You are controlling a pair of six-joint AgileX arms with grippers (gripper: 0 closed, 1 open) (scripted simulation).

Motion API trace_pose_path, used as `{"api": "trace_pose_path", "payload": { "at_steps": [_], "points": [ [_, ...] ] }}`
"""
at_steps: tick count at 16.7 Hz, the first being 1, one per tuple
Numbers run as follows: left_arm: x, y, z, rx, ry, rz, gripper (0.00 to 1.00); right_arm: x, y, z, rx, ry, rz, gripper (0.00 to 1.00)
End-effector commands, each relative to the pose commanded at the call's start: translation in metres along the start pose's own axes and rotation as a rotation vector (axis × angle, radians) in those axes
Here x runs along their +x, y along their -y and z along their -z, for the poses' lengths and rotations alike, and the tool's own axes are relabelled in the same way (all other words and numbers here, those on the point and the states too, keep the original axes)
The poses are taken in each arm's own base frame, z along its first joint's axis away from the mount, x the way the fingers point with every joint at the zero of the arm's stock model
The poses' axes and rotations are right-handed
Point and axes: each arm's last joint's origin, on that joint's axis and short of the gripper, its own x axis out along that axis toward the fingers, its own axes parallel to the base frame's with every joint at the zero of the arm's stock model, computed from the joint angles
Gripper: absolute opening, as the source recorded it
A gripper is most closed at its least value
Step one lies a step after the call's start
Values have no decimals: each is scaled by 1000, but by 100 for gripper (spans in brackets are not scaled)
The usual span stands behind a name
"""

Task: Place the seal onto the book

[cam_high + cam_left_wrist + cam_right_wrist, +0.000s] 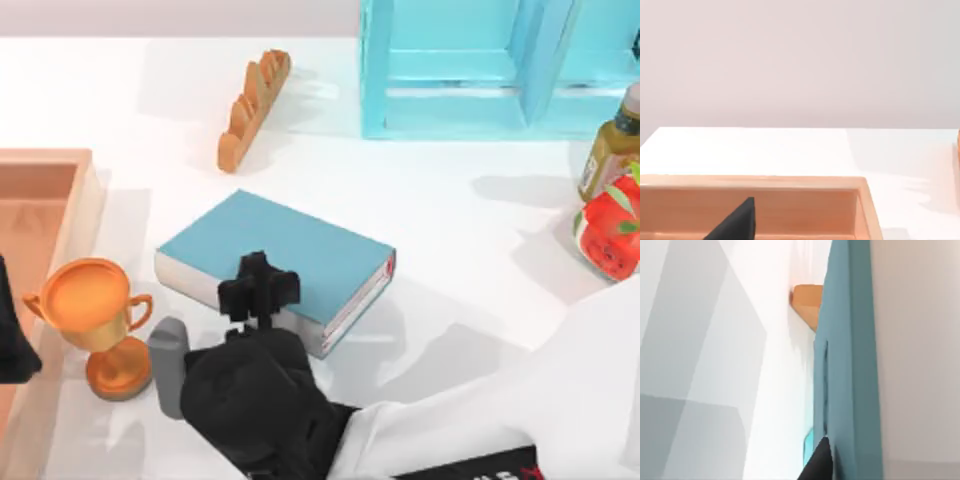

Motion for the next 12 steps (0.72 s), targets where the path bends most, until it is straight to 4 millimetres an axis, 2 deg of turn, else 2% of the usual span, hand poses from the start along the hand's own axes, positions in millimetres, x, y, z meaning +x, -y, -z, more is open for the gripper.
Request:
{"api": "trace_pose_path", "payload": {
  "at_steps": [6, 12],
  "points": [
    [0, 0, 0, 0, 0, 0, 100, 0, 0, 0, 0, 0, 0, 98],
    [0, 0, 0, 0, 0, 0, 100, 0, 0, 0, 0, 0, 0, 100]
  ]
}}
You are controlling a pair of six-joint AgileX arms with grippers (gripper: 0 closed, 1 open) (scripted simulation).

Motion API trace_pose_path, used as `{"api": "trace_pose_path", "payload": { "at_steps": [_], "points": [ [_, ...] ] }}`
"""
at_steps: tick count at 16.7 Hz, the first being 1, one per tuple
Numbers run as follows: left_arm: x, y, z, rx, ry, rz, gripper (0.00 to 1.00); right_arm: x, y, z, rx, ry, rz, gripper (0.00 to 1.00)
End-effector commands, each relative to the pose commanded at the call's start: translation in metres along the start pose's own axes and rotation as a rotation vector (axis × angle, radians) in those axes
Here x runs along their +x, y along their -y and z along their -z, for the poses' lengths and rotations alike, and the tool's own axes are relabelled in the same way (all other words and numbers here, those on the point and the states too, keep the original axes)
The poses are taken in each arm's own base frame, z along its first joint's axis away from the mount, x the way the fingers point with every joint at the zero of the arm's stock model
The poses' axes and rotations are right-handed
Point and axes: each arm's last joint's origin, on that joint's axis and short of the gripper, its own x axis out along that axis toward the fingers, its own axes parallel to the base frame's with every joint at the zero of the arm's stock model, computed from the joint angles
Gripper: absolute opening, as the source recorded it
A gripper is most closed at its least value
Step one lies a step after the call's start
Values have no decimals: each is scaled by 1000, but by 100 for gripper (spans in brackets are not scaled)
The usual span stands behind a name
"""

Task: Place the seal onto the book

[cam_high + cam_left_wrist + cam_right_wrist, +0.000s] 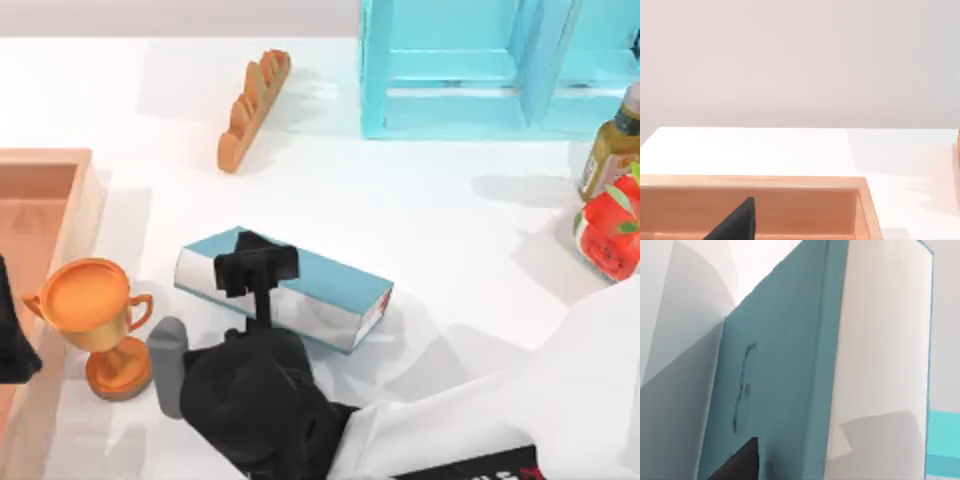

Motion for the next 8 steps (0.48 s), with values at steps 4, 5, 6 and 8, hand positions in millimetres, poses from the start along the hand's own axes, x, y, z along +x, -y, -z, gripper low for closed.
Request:
{"api": "trace_pose_path", "payload": {
  "at_steps": [4, 5, 6, 8],
  "points": [
    [0, 0, 0, 0, 0, 0, 100, -1, -1, 0, 0, 0, -2, 100],
    [0, 0, 0, 0, 0, 0, 100, -4, -1, -2, 4, 1, -3, 100],
    [0, 0, 0, 0, 0, 0, 100, -9, -1, -6, 11, 4, -6, 100],
    [0, 0, 0, 0, 0, 0, 100, -26, -4, -15, 25, 12, -19, 100]
  ]
}}
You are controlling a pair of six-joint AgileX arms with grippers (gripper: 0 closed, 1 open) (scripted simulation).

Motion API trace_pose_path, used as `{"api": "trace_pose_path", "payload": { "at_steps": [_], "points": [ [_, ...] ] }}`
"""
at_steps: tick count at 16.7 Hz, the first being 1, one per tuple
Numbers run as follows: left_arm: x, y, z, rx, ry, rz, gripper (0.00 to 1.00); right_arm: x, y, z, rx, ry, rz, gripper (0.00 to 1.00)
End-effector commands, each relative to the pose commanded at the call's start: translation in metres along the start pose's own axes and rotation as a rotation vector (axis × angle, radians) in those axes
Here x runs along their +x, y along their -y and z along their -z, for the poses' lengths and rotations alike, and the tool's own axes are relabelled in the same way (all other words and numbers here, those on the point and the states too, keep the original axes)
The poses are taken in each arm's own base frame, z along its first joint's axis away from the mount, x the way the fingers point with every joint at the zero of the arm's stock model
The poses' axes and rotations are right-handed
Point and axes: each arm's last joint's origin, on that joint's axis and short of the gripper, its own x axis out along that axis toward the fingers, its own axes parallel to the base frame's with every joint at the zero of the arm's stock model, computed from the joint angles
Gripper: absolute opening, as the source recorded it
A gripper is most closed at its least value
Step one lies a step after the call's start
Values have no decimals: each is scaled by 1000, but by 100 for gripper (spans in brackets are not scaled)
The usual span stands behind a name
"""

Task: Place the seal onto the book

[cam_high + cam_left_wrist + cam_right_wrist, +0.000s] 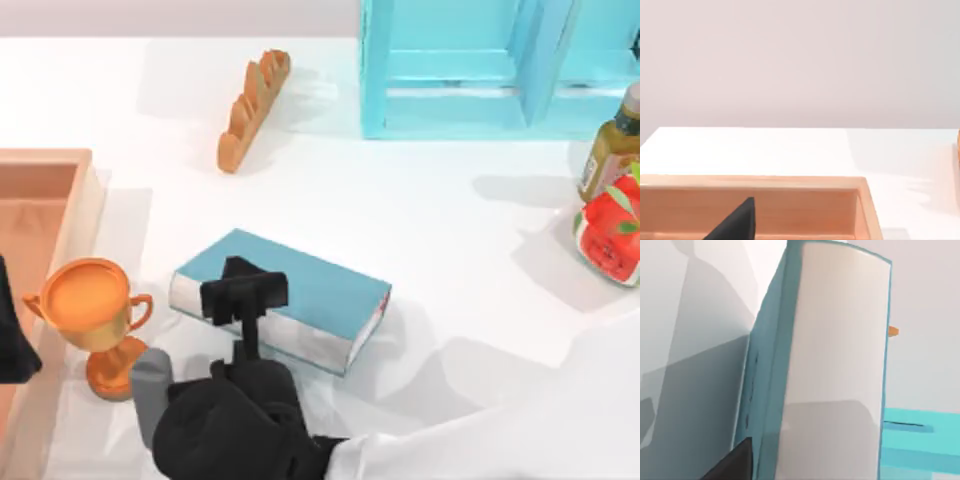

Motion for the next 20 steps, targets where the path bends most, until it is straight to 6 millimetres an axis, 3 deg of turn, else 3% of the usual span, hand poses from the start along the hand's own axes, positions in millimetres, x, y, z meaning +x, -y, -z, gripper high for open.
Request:
{"api": "trace_pose_path", "payload": {
  "at_steps": [5, 10, 17, 20],
  "points": [
    [0, 0, 0, 0, 0, 0, 100, -63, -18, -19, 4, 1, -29, 100],
    [0, 0, 0, 0, 0, 0, 100, -112, -29, -19, -22, -11, 9, 100],
    [0, 0, 0, 0, 0, 0, 100, -113, -29, -16, -24, -21, 8, 100],
    [0, 0, 0, 0, 0, 0, 100, -93, -16, 13, 23, -59, -58, 100]
  ]
}}
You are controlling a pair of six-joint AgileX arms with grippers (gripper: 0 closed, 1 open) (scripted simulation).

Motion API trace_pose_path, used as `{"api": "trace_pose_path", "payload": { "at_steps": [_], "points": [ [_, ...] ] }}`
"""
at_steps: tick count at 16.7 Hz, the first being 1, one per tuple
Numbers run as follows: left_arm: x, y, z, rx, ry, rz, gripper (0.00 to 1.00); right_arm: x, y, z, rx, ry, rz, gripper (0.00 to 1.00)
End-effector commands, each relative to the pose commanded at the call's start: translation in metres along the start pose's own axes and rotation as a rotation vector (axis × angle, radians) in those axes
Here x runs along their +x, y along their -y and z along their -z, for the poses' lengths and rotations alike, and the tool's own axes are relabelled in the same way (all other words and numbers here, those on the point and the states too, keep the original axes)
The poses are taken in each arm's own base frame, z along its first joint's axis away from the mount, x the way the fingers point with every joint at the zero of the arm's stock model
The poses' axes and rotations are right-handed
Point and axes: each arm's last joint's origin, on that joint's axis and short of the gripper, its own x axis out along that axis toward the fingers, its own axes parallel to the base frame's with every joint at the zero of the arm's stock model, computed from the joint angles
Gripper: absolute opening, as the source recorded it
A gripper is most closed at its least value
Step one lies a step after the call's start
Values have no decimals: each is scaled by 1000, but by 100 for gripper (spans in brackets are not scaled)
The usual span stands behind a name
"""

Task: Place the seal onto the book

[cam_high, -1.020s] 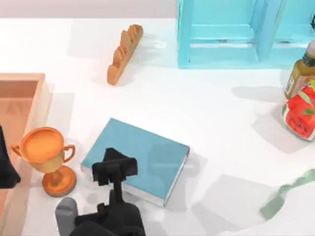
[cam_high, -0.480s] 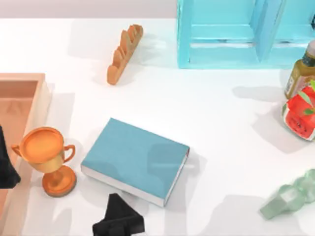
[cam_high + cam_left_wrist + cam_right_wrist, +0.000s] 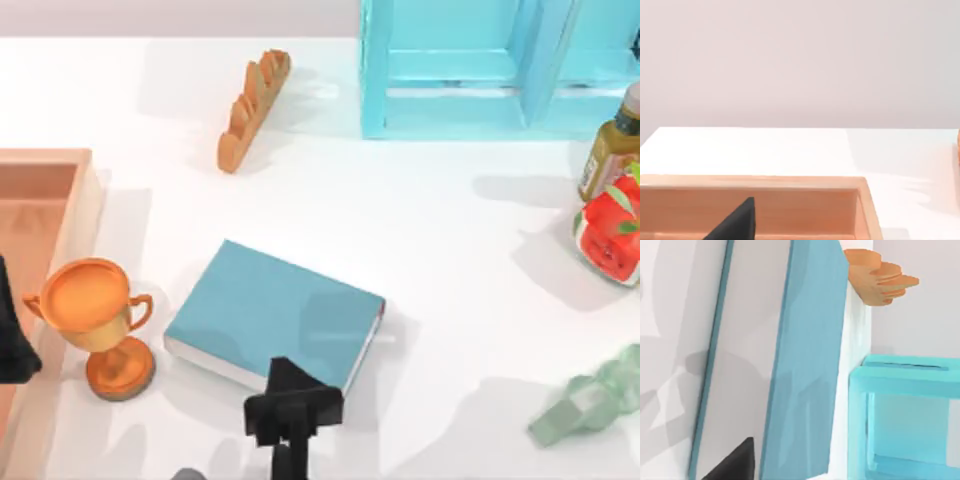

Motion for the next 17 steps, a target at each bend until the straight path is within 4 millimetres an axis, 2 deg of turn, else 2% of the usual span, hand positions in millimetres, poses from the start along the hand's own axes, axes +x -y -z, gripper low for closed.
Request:
{"api": "trace_pose_path", "payload": {
  "at_steps": [3, 7, 10, 12, 14, 17],
  "points": [
    [0, 0, 0, 0, 0, 0, 100, 26, 24, 55, 118, -64, -111, 100],
    [0, 0, 0, 0, 0, 0, 100, 43, 48, 152, 412, -151, -247, 100],
    [0, 0, 0, 0, 0, 0, 100, 35, 60, 218, 730, -158, -258, 100],
    [0, 0, 0, 0, 0, 0, 100, 23, 66, 253, 956, -117, -194, 100],
    [0, 0, 0, 0, 0, 0, 100, 10, 70, 281, 1153, -52, -82, 100],
    [0, 0, 0, 0, 0, 0, 100, -6, 69, 311, 1352, 39, 109, 100]
  ]
}}
